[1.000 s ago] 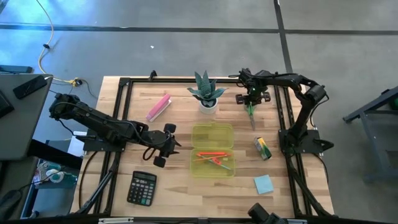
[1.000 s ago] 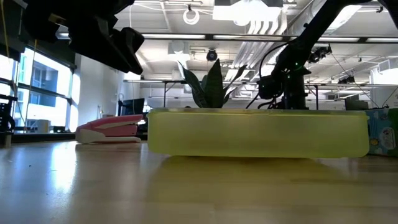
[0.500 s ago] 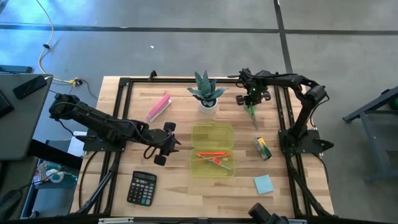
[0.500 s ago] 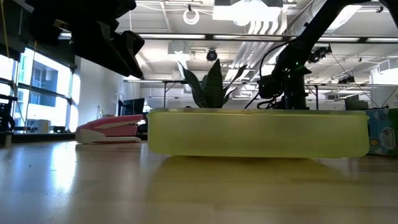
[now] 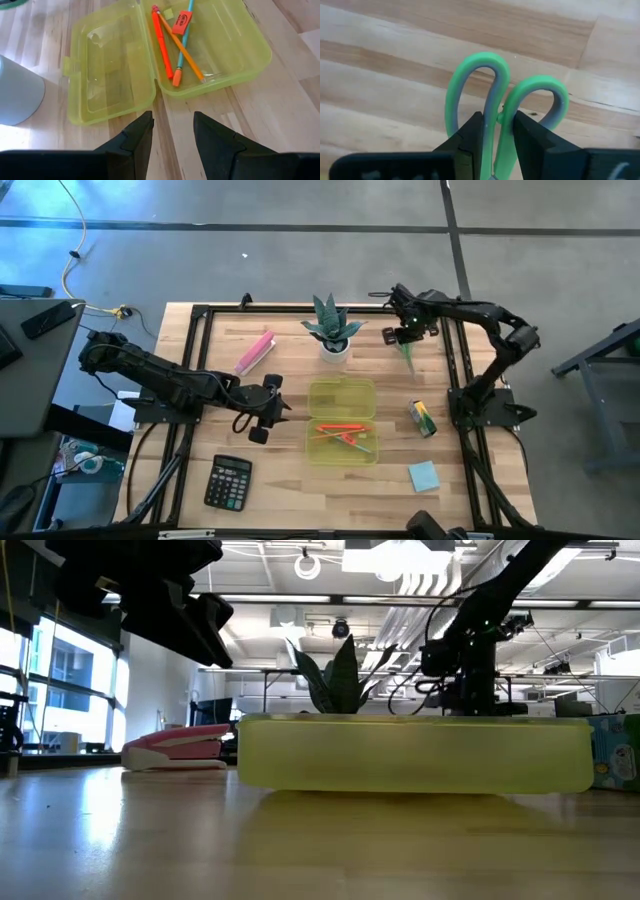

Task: Pack school essentials
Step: Put the green scissors into the supply box

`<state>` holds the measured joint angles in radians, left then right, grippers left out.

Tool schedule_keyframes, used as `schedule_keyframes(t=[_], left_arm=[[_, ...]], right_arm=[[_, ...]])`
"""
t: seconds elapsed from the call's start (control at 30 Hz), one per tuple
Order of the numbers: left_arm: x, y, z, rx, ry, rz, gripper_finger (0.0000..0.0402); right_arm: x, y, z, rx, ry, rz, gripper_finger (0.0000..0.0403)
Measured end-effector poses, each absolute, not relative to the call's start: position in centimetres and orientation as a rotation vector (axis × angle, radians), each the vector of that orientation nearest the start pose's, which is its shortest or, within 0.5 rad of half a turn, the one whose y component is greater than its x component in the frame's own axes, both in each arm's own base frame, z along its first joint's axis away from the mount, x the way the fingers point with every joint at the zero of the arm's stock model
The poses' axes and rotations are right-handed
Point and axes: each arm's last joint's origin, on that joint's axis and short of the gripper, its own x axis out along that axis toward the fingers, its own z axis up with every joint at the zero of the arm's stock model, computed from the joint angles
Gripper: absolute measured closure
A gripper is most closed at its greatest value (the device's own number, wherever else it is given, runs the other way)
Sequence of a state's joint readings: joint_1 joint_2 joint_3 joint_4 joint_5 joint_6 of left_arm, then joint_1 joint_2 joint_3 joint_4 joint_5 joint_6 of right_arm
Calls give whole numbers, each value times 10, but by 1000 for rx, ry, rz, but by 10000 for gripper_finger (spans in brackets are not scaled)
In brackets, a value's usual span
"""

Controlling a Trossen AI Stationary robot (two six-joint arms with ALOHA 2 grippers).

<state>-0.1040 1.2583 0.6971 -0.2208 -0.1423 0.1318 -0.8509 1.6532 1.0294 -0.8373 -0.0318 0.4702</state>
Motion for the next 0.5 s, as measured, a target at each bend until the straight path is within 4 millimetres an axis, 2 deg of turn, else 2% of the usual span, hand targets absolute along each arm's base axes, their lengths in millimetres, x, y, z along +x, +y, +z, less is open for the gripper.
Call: schedule_keyframes(t=[0.27, 0.5], left_arm=[[246, -22, 207, 218, 778, -14, 270], [246, -22, 207, 205, 778, -11, 270]], right_arm=[[178, -198, 228, 954, 1006, -970, 329], [174, -164, 274, 892, 810, -900, 329]])
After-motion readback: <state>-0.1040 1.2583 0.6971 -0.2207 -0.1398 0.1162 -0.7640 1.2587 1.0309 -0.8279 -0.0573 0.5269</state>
